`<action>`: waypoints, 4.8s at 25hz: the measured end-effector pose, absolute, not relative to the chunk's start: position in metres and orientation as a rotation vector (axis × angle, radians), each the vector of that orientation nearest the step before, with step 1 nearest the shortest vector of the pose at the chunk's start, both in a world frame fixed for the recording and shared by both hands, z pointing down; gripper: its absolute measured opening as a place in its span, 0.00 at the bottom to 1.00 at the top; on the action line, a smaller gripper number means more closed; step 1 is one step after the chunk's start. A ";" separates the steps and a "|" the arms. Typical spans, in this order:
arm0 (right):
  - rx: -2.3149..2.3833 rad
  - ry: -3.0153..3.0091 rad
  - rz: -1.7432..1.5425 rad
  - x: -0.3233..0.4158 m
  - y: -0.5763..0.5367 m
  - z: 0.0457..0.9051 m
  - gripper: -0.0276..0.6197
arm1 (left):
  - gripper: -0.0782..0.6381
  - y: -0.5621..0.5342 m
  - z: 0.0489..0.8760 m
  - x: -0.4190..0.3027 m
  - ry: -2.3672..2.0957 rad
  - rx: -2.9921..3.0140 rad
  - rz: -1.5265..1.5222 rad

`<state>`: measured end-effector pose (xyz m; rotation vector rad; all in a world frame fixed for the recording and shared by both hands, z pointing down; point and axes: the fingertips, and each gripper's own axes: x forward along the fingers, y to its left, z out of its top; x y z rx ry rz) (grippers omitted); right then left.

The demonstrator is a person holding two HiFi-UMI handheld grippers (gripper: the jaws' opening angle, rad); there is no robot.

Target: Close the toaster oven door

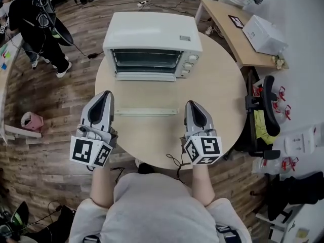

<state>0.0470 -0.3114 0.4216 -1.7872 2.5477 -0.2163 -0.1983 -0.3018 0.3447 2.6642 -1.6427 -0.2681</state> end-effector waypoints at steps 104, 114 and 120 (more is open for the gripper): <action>-2.061 2.466 -0.588 0.042 -0.510 0.459 0.16 | 0.12 -0.319 0.378 -0.296 -1.802 2.508 -0.193; -2.076 2.460 -0.573 0.041 -0.525 0.455 0.16 | 0.12 -0.316 0.377 -0.311 -1.837 2.485 -0.191; -2.089 2.463 -0.560 0.040 -0.531 0.453 0.16 | 0.12 -0.315 0.377 -0.313 -1.844 2.483 -0.192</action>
